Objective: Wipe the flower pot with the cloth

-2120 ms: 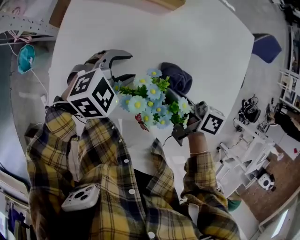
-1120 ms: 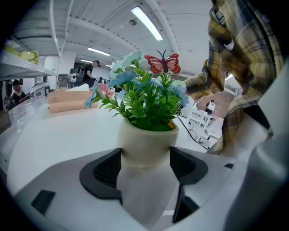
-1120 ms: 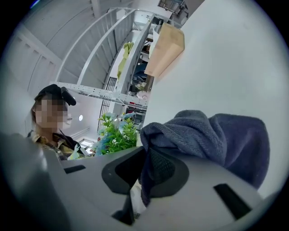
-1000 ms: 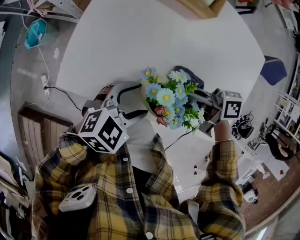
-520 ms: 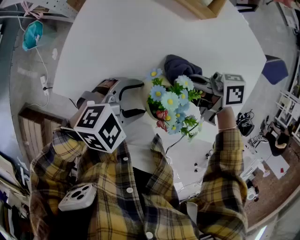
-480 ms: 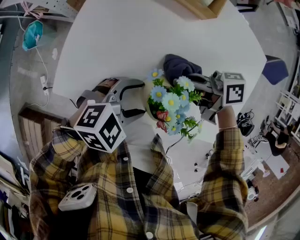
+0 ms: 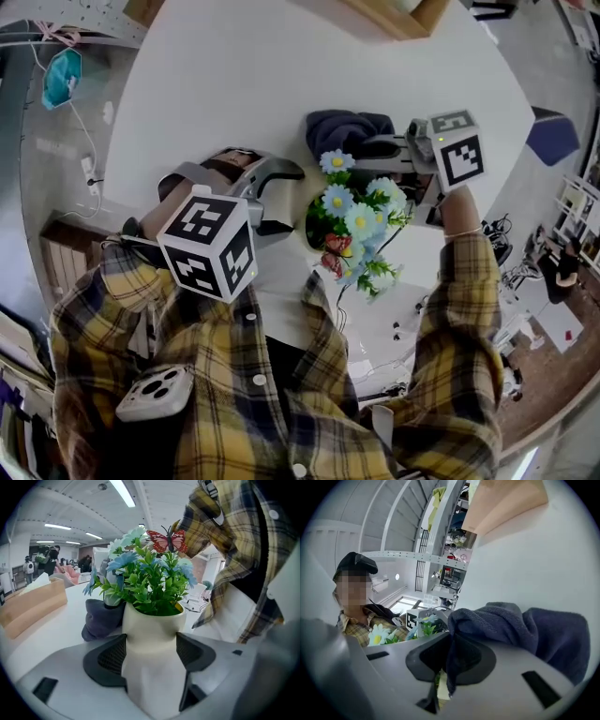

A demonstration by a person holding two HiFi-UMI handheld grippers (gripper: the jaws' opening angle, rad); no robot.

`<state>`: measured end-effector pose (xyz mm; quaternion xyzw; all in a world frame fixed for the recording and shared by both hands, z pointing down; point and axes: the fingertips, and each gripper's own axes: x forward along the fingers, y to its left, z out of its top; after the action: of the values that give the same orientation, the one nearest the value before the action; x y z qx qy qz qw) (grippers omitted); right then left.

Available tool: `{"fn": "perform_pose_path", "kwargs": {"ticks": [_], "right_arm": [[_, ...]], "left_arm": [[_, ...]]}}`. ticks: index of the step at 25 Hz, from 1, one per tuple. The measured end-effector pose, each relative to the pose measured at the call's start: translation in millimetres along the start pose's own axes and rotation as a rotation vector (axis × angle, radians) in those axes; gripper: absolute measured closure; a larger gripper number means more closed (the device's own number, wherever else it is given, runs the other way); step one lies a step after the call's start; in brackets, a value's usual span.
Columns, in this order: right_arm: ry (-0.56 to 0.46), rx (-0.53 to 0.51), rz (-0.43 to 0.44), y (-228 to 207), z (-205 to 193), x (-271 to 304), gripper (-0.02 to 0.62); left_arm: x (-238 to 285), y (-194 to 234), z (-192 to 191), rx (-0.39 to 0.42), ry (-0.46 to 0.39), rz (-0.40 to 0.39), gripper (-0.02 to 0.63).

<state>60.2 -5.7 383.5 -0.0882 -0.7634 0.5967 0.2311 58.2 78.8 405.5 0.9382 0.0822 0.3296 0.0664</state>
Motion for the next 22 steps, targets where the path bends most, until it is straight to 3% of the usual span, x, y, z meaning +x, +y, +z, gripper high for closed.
{"fn": "perform_pose_path", "kwargs": {"ticks": [5, 11, 22], "right_arm": [[-0.012, -0.02, -0.014, -1.7, 3.7, 1.5, 0.574], [-0.213, -0.098, -0.141, 5.9, 17.3, -35.1, 0.574], [-0.587, -0.346, -0.435, 85.6, 35.3, -106.2, 0.574]], "left_arm": [[0.2, 1.4, -3.6, 0.009, 0.002, -0.034, 0.284], [-15.5, 4.0, 0.7, -0.083, -0.07, -0.032, 0.287], [-81.6, 30.9, 52.8, -0.152, -0.197, 0.205, 0.394]]}}
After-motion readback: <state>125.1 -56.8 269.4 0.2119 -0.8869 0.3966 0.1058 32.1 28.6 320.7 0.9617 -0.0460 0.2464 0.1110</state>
